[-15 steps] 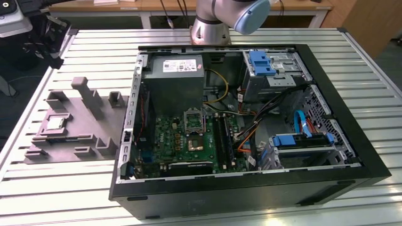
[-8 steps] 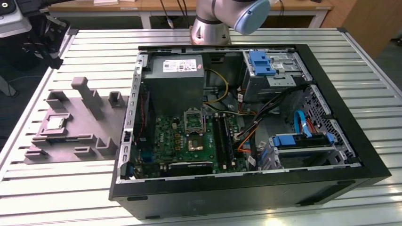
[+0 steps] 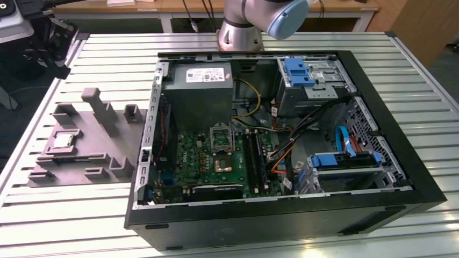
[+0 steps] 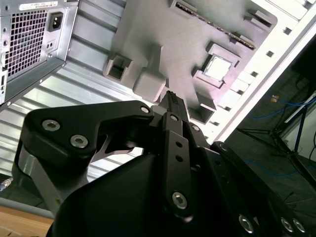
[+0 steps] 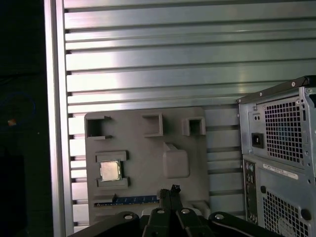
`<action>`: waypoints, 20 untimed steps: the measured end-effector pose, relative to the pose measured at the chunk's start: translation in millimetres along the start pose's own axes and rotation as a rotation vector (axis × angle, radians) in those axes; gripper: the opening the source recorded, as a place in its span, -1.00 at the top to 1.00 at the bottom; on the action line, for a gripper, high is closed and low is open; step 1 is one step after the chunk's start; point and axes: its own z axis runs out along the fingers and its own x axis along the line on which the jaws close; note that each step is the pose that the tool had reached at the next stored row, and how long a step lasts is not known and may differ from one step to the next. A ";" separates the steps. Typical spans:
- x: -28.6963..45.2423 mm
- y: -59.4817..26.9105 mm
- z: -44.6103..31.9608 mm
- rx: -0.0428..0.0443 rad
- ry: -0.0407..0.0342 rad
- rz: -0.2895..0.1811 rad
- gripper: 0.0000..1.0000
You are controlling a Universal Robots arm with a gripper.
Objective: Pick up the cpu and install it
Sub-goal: 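Reach for the cpu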
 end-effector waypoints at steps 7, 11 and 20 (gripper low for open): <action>2.1 -0.2 0.9 0.0002 0.0033 0.000 0.79; 3.4 -0.3 1.4 0.0004 0.0055 0.000 0.79; 6.7 -0.6 2.6 0.0008 0.0101 0.000 0.79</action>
